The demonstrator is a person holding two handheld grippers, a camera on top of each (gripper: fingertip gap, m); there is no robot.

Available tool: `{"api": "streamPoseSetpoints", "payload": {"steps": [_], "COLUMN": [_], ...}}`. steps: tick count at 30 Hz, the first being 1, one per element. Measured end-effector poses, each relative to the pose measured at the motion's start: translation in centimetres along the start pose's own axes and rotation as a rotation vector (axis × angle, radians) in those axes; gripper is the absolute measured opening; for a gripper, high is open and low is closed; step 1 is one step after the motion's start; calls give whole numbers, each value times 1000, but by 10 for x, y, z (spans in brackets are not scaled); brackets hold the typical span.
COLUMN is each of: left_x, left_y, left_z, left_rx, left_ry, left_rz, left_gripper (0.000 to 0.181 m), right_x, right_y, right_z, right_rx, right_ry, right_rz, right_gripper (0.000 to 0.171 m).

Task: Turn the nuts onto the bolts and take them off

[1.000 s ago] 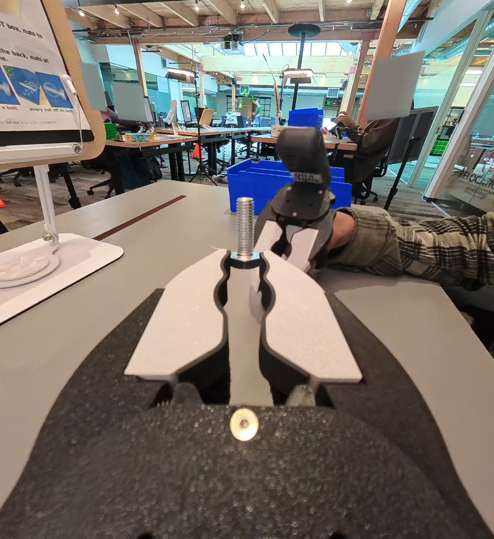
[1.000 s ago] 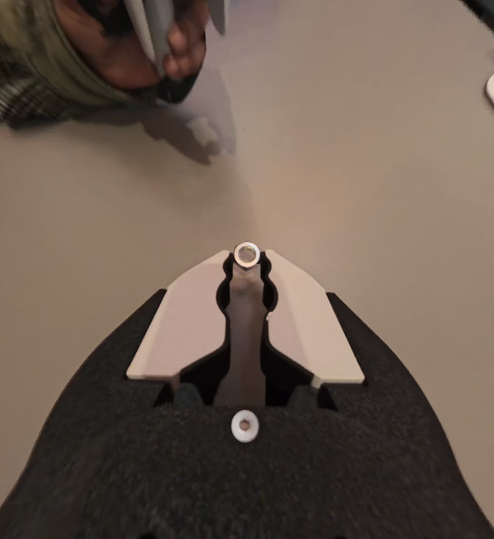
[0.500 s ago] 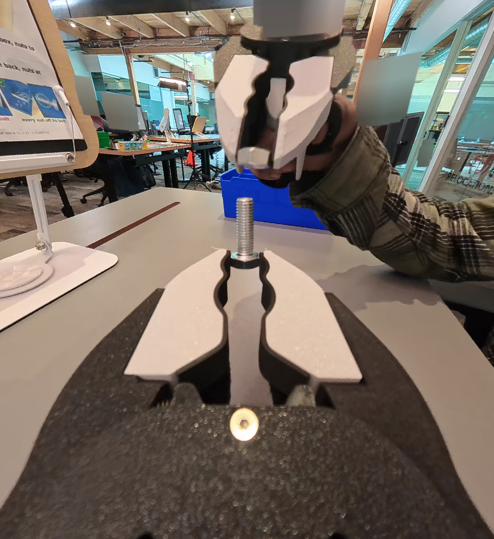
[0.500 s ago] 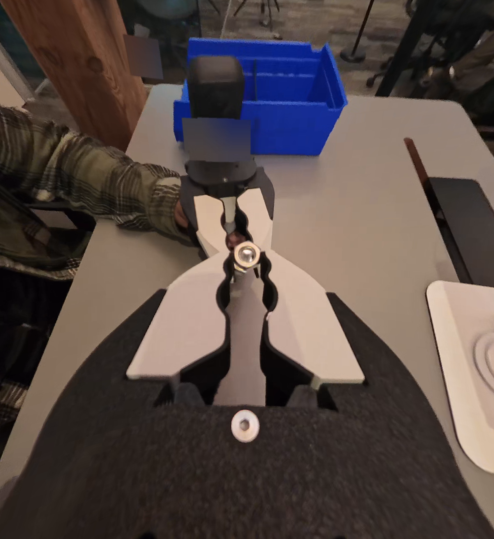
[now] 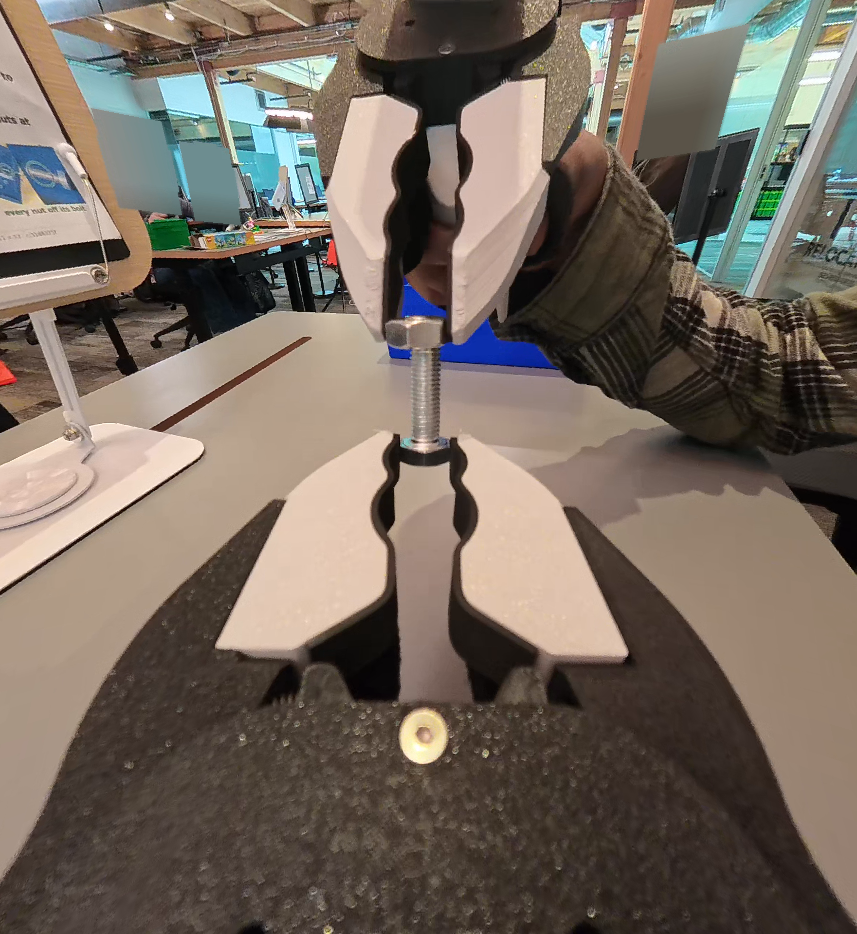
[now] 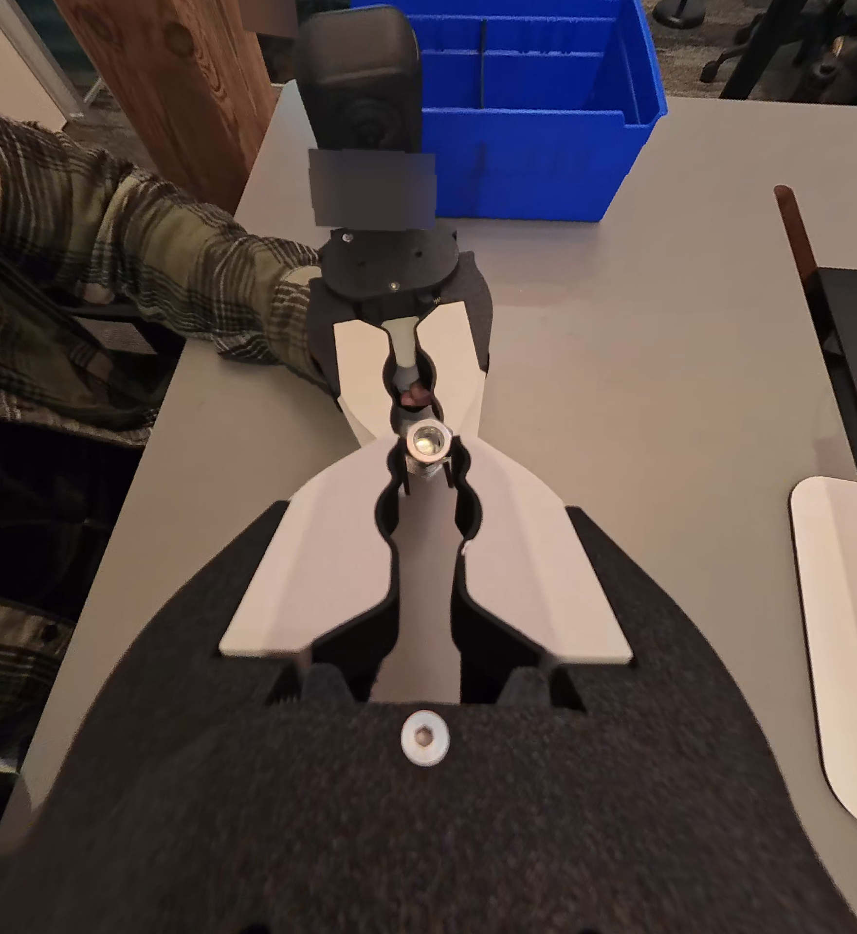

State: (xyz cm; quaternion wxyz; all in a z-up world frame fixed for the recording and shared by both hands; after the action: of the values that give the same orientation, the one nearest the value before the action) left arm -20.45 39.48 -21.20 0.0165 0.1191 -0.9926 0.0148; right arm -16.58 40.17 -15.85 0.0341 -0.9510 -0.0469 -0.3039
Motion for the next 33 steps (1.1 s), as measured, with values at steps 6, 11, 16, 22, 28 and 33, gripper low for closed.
{"api": "streamPoseSetpoints", "payload": {"steps": [6, 11, 16, 22, 28, 33], "left_x": [1, 3, 3, 7, 8, 6], "left_y": [-1, -3, -4, -1, 0, -3], "left_z": [-3, -8, -12, -15, -17, -18], "left_rx": [3, -11, -23, -41, -33, -37], "left_ry": [-28, -46, -61, -64, -75, -80], "left_rz": [2, -2, -41, -117, -113, -96], "left_gripper": [18, 18, 18, 18, 18, 18], "right_x": [1, 3, 3, 2, 0, -6], "right_y": [3, 4, 6, 4, 3, 5], "right_z": [0, -3, -9, -14, -17, -13], "right_rx": [12, 22, -2, -51, -33, -21], "right_ry": [-5, -29, -71, -47, -57, -28], "right_rz": [-16, -22, -25, 49, 58, 37], "right_gripper": [17, 17, 17, 17, 17, 20]}}
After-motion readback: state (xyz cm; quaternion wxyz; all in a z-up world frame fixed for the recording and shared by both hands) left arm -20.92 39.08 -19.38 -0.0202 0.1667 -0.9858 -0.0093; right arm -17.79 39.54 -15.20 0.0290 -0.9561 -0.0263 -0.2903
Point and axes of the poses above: each gripper's, where its closed fingertips meet, x back along the fingers, z out of its underside, y = z × x across the jaws, the point moved 3 cm from there along x, back along the fingers, and after that the axes turned 3 degrees about x, right-handed, at the moved point
